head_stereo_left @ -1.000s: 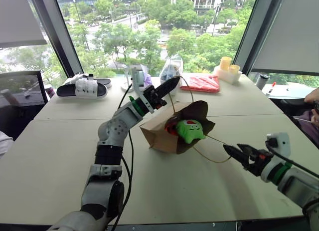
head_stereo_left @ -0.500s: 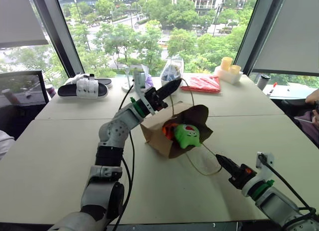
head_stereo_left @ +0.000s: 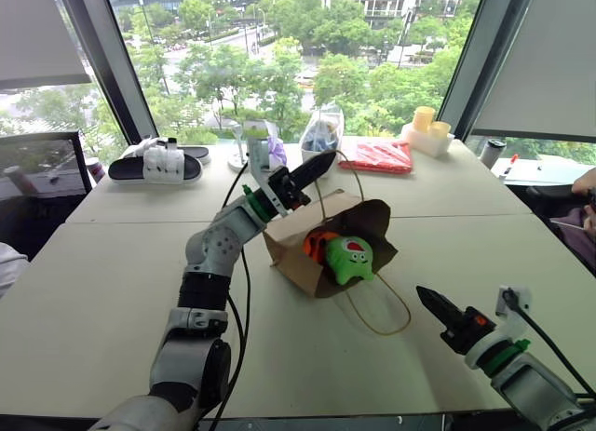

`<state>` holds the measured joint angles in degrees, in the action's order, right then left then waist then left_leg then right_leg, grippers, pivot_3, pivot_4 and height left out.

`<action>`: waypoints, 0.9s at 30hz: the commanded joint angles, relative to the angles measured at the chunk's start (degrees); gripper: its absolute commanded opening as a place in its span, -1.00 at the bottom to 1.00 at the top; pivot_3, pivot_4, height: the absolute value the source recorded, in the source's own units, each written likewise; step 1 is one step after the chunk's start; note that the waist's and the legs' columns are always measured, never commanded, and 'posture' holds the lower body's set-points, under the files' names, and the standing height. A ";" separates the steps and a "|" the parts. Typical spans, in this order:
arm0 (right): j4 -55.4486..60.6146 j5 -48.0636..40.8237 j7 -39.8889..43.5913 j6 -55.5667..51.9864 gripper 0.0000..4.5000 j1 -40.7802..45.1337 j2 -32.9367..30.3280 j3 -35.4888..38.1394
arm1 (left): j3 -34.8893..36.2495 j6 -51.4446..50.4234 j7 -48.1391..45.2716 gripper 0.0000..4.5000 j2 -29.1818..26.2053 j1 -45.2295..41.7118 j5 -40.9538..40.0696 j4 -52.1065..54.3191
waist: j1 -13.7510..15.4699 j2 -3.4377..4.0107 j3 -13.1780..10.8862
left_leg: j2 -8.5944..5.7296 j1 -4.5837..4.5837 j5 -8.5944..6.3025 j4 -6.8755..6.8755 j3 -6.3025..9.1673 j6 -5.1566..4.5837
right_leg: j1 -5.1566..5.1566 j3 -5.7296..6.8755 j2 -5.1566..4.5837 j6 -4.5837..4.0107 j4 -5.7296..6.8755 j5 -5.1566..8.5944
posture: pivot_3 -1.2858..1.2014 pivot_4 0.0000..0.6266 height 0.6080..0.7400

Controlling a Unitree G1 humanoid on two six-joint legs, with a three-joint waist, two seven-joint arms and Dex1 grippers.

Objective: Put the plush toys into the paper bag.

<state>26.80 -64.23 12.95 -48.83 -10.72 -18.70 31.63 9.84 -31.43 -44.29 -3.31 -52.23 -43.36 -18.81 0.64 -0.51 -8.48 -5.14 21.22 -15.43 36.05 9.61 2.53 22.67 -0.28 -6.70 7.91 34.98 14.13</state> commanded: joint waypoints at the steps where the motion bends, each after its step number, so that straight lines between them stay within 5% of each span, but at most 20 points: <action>1: 1.06 -3.36 0.83 -0.20 0.29 -2.59 -1.42 0.78 | 0.34 1.08 -1.18 -1.00 -0.32 -0.58 0.01 0.55 | 0.00 0.00 0.00 | 0.00 0.00 0.00 0.00 0.00 0.00 | 0.00 0.00 0.00 0.00 0.00 0.00 | 0.03 -0.52 1.00; 3: 1.41 -5.68 1.51 -0.89 0.71 -4.36 -1.52 0.10 | 0.46 1.10 -1.47 -1.00 -0.42 -0.68 0.07 0.19 | -0.01 0.00 0.00 | 0.01 0.00 0.00 0.00 0.01 0.00 | 0.00 0.00 0.00 0.00 0.00 0.00 | 0.03 -0.52 1.00; 10: 0.86 -8.15 0.58 -0.35 0.71 -4.86 0.53 -4.99 | 0.40 0.69 -0.94 -1.00 -0.13 -1.23 -0.11 0.55 | -0.05 -0.01 0.00 | 0.02 -0.01 0.00 -0.01 0.01 0.00 | -0.01 0.00 0.00 0.00 0.00 0.00 | 0.03 -0.52 1.00; 16: -3.83 -1.92 -0.54 1.55 0.71 -0.97 1.75 -11.00 | 0.19 0.31 0.21 -1.00 0.23 -1.37 -0.22 1.62 | -0.05 -0.01 0.00 | 0.01 -0.01 0.00 0.00 0.01 0.00 | 0.00 0.00 0.00 0.00 0.01 0.00 | 0.03 -0.52 1.00; 19: -4.34 -2.38 -0.08 2.70 0.34 -0.07 2.08 -10.79 | 0.27 -0.27 1.38 -1.00 0.33 -1.21 -0.59 3.05 | -0.04 -0.01 0.00 | 0.01 0.00 0.00 0.00 0.01 0.00 | 0.00 0.00 0.00 0.00 0.00 0.00 | 0.03 -0.52 1.00; 25: -2.89 -4.49 0.57 2.49 -0.94 -1.18 1.13 -9.73 | 0.37 -1.06 2.63 -1.00 0.46 -0.76 -0.81 4.56 | -0.01 -0.02 -0.01 | 0.01 0.00 0.00 0.00 0.03 0.00 | 0.00 0.01 0.00 0.00 0.00 0.00 | 0.03 -0.52 1.00; 27: -1.66 -5.15 0.55 2.54 -0.97 -1.81 0.50 -9.17 | 0.41 -1.19 3.02 -1.00 0.51 -0.83 -0.90 4.80 | 0.04 -0.02 0.00 | 0.01 0.00 0.00 0.01 0.03 0.00 | -0.01 0.01 0.00 0.00 0.00 0.00 | 0.03 -0.52 1.00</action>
<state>22.75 -67.83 13.27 -46.93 -11.94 -17.37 21.02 9.87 -32.45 -41.50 -2.88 -52.14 -43.23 -16.58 0.68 -0.53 -8.49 -5.13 21.22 -15.43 36.05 9.63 2.53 22.65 -0.28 -6.70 7.91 34.98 14.14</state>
